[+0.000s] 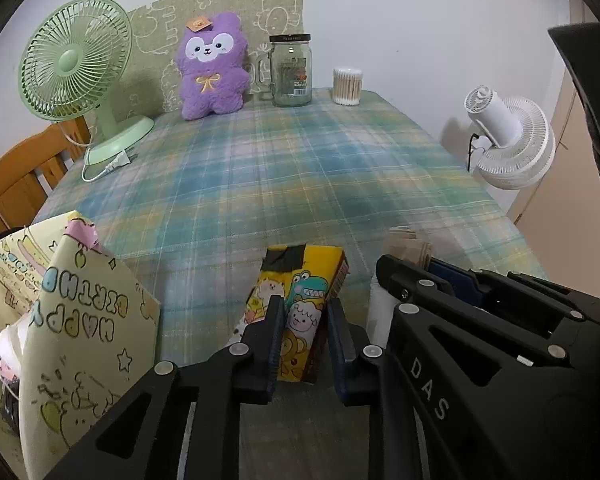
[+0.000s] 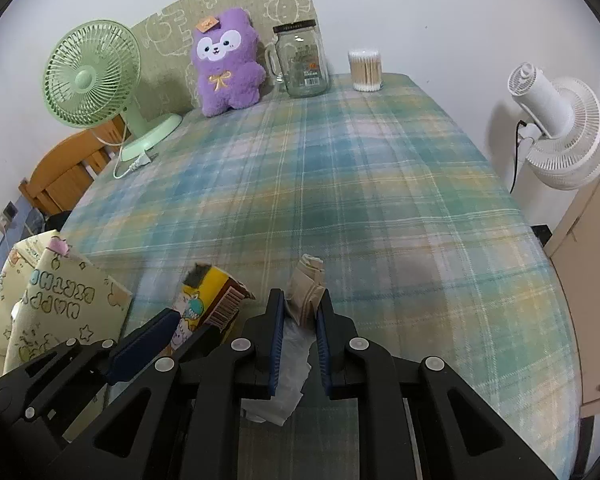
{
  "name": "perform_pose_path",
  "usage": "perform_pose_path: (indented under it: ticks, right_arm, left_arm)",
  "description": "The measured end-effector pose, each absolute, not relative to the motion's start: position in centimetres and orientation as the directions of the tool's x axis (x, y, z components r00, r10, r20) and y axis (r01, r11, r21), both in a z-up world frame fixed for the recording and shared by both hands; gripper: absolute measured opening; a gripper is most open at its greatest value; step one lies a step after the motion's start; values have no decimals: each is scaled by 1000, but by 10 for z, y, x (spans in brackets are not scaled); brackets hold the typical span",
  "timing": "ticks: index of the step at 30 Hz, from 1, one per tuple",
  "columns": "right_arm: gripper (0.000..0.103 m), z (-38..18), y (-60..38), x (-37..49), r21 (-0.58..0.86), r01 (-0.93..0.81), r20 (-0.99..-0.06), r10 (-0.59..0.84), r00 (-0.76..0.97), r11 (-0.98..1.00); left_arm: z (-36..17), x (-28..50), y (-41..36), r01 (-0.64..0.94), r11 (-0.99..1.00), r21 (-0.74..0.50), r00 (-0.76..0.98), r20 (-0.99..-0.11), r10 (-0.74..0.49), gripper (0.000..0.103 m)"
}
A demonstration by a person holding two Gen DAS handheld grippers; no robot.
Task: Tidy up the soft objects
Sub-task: 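Carry the tissue box and beige sock over the yellow box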
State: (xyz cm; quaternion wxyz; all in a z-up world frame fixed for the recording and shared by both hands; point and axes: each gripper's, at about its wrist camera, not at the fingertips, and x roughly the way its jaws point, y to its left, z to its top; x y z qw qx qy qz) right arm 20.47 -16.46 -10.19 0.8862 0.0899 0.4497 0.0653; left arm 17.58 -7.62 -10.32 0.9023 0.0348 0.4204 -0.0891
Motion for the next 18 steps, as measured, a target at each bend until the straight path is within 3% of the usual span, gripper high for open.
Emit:
perform_pose_path:
  ticks: [18]
  right_arm:
    - [18,-61,-168,167,196,-39,-736,173,654,980]
  left_arm:
    - [-73,143,-77,214,976,-45,668,-722,-180,15]
